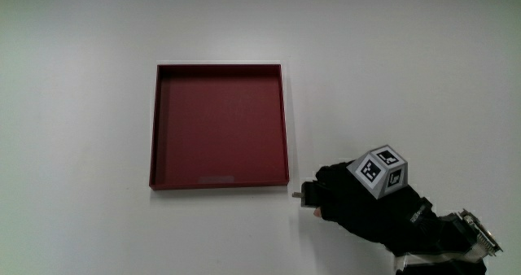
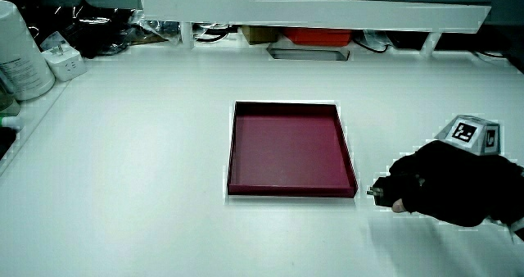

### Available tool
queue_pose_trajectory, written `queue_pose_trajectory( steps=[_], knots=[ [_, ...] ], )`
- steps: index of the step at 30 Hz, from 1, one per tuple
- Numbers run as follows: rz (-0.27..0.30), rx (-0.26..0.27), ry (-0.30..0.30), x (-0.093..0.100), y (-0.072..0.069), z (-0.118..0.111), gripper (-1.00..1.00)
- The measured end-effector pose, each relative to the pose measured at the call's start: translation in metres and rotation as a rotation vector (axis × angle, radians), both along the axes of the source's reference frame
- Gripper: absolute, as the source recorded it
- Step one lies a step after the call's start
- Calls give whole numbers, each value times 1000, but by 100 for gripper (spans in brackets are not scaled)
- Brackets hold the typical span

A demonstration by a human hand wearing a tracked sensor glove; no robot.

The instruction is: Pick charger from desk

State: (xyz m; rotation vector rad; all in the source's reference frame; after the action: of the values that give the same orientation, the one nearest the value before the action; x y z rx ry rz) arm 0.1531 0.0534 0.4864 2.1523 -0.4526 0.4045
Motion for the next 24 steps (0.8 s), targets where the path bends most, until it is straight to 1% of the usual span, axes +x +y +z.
queue_pose_trajectory(
  steps=[1,2,3,4,5,6,7,8,9,10,11,12,13,16,18,19,21,22,23,24],
  knots=[
    [-1,14,-6,-2,-1,-5,67],
    [-2,11,-10,-2,0,-4,70],
    [1,19,-3,-1,0,-2,73],
    [-1,11,-3,-2,0,-3,77],
    [-2,24,-7,-3,0,-6,80],
    [-2,24,-6,-3,1,-3,83],
    [-7,44,0,-3,1,-4,87],
    [-2,47,4,-3,2,-2,90],
    [-10,41,-7,-3,2,-3,93],
    [-7,48,-14,-4,1,-8,97],
    [-10,46,-3,-3,2,-2,100],
    [-13,41,-17,-4,1,-5,100],
    [-14,41,-20,-4,2,-3,100],
    [-15,44,-13,-3,1,-3,100],
    [-25,54,-17,-5,0,-7,100],
    [-21,42,-20,-3,1,-4,100],
    [-25,50,-30,-4,-1,-9,100],
    [-18,57,-27,-4,-2,-10,100],
    [-24,59,-25,-3,-3,-9,100],
    [-22,59,-44,-4,-5,-16,100]
  ],
)
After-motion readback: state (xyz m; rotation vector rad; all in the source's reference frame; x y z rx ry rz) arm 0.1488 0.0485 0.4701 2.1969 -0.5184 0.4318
